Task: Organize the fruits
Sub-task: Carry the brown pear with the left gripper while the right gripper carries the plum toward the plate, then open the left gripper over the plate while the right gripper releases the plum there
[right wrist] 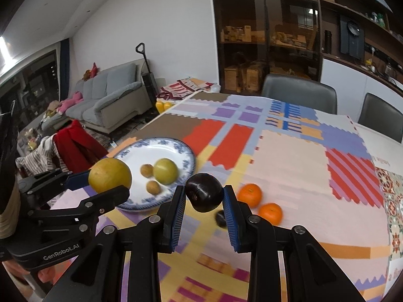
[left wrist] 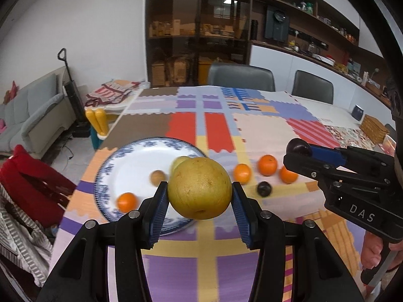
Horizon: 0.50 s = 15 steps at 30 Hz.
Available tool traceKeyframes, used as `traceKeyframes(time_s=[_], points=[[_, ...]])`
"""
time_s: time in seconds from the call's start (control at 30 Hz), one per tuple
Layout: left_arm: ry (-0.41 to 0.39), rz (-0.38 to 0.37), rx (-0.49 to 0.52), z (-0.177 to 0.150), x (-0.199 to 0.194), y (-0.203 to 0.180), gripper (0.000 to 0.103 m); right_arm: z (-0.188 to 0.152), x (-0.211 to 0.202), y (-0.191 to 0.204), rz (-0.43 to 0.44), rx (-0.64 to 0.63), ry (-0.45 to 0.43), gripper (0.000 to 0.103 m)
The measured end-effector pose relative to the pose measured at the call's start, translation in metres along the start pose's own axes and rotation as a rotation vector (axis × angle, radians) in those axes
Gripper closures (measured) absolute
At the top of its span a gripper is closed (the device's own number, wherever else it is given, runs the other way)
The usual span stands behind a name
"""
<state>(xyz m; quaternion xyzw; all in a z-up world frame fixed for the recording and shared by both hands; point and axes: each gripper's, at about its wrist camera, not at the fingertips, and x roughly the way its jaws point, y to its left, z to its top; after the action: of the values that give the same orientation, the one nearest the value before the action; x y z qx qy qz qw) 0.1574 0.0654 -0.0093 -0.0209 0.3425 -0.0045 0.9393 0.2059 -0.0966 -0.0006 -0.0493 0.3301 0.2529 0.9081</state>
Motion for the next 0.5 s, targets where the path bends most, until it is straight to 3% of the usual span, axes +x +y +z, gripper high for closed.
traceKeyframes(time_s=[0.5], points=[[0.020, 0.061, -0.027, 0.004, 0.019, 0.069, 0.055, 0.033, 0.057, 0.054, 0.055, -0.051, 0.046, 0.072]])
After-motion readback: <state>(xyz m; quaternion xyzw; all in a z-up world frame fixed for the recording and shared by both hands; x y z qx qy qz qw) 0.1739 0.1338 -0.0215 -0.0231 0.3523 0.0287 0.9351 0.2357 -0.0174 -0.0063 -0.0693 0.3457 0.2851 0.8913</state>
